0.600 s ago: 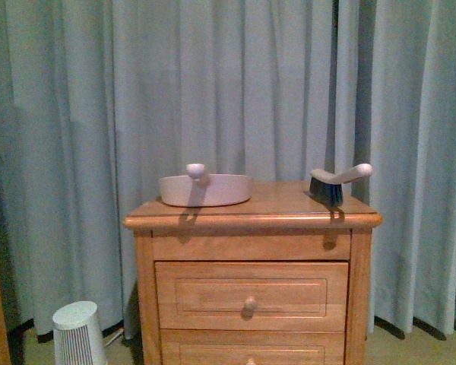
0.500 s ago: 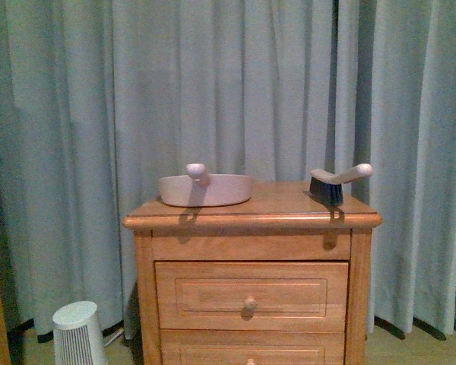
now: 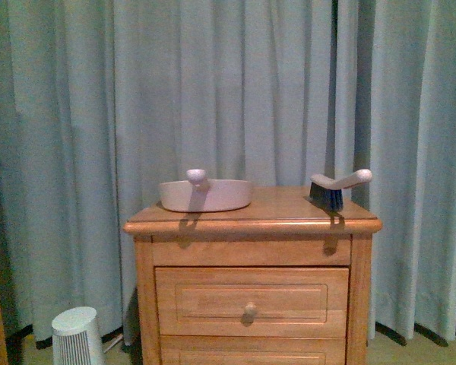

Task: Clean up trash

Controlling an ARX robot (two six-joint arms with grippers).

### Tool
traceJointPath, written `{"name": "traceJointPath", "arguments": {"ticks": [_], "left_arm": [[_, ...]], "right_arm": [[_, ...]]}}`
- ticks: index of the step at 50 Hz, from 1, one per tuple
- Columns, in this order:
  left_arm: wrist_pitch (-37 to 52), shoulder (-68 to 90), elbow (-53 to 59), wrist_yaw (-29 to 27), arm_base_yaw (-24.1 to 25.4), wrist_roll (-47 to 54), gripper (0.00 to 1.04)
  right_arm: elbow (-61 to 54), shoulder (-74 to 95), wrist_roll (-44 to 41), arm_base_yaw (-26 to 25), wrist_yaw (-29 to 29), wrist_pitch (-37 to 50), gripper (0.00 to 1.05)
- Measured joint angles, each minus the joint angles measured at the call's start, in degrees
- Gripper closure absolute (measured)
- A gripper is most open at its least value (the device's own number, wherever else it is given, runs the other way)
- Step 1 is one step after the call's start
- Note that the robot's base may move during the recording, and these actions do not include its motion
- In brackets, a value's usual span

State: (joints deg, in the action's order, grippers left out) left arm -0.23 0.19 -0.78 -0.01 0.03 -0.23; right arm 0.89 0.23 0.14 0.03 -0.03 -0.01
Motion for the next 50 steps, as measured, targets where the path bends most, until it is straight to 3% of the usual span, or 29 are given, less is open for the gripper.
{"name": "traceJointPath", "arguments": {"ticks": [50], "left_arm": [[0.0,0.0,-0.02,0.02,0.0,0.0,0.08]], "right_arm": [[0.0,0.0,0.0,0.0,0.0,-0.02,0.07]]}}
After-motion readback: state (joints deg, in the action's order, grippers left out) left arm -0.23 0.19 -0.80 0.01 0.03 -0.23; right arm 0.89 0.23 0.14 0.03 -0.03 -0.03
